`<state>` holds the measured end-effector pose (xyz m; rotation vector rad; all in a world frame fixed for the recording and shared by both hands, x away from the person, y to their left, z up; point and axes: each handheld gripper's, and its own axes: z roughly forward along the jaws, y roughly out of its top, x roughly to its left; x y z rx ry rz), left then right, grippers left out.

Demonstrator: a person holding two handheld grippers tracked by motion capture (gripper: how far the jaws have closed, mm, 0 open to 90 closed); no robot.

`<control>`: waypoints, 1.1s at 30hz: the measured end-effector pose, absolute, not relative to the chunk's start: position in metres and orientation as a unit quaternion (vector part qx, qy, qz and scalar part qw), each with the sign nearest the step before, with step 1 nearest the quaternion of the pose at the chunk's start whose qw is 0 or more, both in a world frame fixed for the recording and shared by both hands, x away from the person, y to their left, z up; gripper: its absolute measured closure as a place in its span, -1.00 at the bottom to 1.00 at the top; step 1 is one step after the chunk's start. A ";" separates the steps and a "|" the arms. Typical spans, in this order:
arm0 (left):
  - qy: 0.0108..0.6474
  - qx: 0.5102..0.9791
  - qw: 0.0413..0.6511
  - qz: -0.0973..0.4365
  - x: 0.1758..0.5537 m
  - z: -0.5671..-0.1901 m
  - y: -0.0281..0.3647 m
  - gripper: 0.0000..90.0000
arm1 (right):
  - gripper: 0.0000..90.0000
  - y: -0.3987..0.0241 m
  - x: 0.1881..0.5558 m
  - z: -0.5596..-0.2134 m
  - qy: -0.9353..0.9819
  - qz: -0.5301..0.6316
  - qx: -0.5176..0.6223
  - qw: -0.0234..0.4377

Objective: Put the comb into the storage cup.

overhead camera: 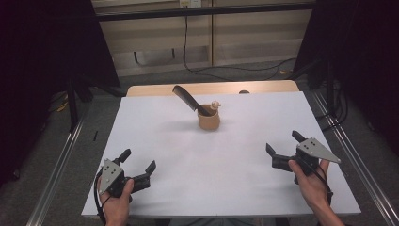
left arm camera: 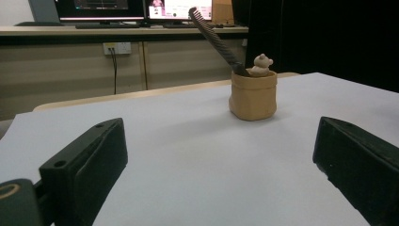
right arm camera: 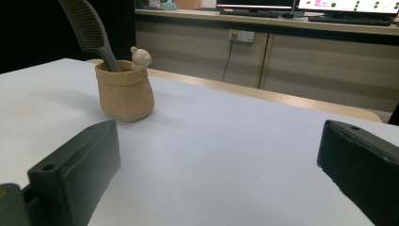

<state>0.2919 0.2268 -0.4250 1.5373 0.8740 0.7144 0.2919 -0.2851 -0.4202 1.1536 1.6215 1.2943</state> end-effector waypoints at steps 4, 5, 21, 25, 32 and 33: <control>0.370 0.662 0.577 0.304 0.290 -0.425 0.226 -0.92 | -1.00 -0.285 0.284 -0.422 0.635 0.499 0.451 0.380; 0.368 0.662 0.577 0.305 0.290 -0.424 0.226 -0.92 | -1.00 -0.285 0.282 -0.422 0.635 0.496 0.451 0.383; 0.376 0.657 0.575 0.311 0.289 -0.424 0.227 -0.95 | -1.00 -0.311 0.248 -0.432 0.618 0.497 0.478 0.376; 0.374 0.663 0.570 0.310 0.290 -0.426 0.228 -0.94 | -1.00 -0.317 0.244 -0.434 0.609 0.498 0.485 0.382; 0.391 0.651 0.570 0.312 0.293 -0.428 0.232 -0.94 | -1.00 -0.313 0.243 -0.442 0.621 0.485 0.491 0.372; 0.395 0.651 0.568 0.313 0.293 -0.428 0.233 -0.94 | -1.00 -0.314 0.242 -0.442 0.616 0.489 0.494 0.371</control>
